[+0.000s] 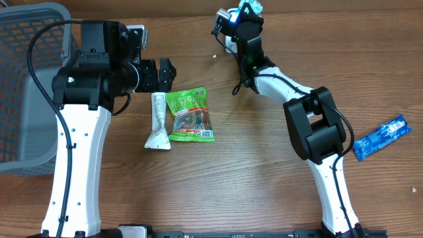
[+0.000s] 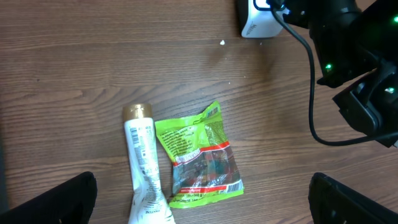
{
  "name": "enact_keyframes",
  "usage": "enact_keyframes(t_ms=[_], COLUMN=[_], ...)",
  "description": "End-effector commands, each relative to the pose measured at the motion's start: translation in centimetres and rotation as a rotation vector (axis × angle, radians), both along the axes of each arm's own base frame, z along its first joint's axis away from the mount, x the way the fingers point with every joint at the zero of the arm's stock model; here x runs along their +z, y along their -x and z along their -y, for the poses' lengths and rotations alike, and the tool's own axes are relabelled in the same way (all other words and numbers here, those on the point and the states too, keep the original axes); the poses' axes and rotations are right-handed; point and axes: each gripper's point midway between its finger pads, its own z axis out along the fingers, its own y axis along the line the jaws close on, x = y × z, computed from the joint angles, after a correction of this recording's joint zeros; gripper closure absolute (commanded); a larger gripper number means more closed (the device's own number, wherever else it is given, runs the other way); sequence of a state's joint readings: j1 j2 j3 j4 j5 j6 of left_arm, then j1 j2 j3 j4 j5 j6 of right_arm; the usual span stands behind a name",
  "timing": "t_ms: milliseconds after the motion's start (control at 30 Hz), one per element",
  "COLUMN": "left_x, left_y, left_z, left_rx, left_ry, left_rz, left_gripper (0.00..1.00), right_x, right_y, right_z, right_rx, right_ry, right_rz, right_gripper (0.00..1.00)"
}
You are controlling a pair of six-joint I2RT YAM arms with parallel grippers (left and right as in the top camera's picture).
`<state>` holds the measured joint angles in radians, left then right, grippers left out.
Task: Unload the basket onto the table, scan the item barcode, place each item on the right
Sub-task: 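Carry the light-green packet right and drop it beside the blue bar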
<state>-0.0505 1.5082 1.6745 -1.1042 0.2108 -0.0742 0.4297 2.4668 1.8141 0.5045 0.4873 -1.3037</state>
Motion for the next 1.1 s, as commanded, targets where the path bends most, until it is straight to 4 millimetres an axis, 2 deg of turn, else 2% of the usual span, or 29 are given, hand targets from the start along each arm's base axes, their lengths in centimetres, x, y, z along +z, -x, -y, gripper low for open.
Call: enact_keyframes(t_ms=[0,267,600,800,867,1000,1067], left_x=[0.5,0.5,0.5,0.5,0.5,0.5,0.5], left_y=[-0.2,-0.2,-0.2,-0.2,-0.2,-0.2,-0.2], left_z=[0.4,0.4,0.4,0.4,0.4,0.3,0.4], left_rx=[-0.026,-0.026,-0.026,-0.026,-0.026,-0.026,-0.026], left_ry=[0.003,0.003,0.002,0.003,0.002,0.002,0.003], left_rz=[0.016,0.016,0.016,0.016,0.016,0.016,0.016], left_gripper=[0.00,0.00,0.00,0.00,0.00,0.00,0.00], right_x=[2.1,5.3,7.8,6.9,6.9,8.1,8.1], right_y=[0.4,3.0,6.4,7.5,8.1,10.1,12.1], right_z=[-1.1,-3.4,-4.2,-3.9,-3.8,-3.1,-3.5], right_rx=[-0.023,-0.122,-0.277,-0.288,-0.281,-0.247,-0.171], right_ry=[0.077,0.031,0.013,0.118,0.091,-0.009,-0.040], right_rz=[0.054,0.150,0.150,0.004,-0.045,-0.156,-0.277], right_gripper=[0.96,0.96,0.96,0.96,0.96,0.96,0.96])
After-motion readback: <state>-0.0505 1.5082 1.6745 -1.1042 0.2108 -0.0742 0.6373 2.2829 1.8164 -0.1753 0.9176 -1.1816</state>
